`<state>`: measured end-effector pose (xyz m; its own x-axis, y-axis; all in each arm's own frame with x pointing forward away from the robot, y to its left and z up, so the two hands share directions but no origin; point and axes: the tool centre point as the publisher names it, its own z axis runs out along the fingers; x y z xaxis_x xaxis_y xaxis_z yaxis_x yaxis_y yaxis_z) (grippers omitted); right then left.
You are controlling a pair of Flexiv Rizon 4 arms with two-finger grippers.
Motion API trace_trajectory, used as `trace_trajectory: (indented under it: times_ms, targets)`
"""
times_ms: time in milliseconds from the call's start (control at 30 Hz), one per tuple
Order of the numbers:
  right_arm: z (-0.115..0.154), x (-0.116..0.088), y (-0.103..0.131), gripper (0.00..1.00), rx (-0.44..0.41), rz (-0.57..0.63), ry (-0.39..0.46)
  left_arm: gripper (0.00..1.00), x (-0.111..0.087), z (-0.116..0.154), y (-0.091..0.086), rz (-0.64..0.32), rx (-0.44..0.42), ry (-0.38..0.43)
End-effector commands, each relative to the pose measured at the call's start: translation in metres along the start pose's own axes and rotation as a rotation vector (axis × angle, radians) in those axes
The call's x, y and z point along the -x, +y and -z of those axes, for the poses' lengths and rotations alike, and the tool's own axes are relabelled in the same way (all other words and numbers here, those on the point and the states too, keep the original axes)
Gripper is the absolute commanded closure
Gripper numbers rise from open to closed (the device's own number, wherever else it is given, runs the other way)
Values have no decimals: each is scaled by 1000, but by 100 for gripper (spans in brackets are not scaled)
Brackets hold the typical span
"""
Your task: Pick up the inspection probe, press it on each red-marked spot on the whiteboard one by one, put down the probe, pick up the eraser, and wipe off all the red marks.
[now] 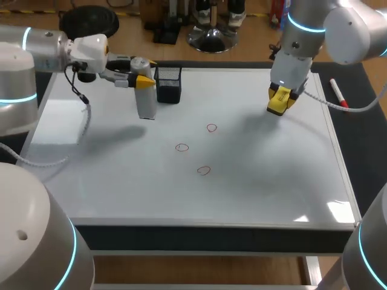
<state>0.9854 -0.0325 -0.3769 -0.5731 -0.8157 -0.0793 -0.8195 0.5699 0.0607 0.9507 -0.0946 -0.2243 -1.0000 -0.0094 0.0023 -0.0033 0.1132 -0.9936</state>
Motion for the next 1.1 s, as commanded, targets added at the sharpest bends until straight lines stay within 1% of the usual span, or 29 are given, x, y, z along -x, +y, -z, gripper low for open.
trace_trajectory:
  times_ms: [33,333,500,733,867,1100]
  targets:
    - [1,0,-1,100,-1,2,2,100,-7,-11,2,-4,-21,-106]
    - [1,0,-1,100,-1,2,2,100,-17,-30,7,-1,-14,-86]
    - [1,0,-1,100,-1,2,2,100,-29,-37,8,14,-11,-97]
    - [1,0,-1,100,-1,2,2,100,-41,-46,8,26,-20,-93]
    - [1,0,-1,100,-1,2,2,100,-51,-56,5,29,-21,-82]
    - [1,0,-1,100,-1,2,2,100,-60,-69,10,54,-21,-82]
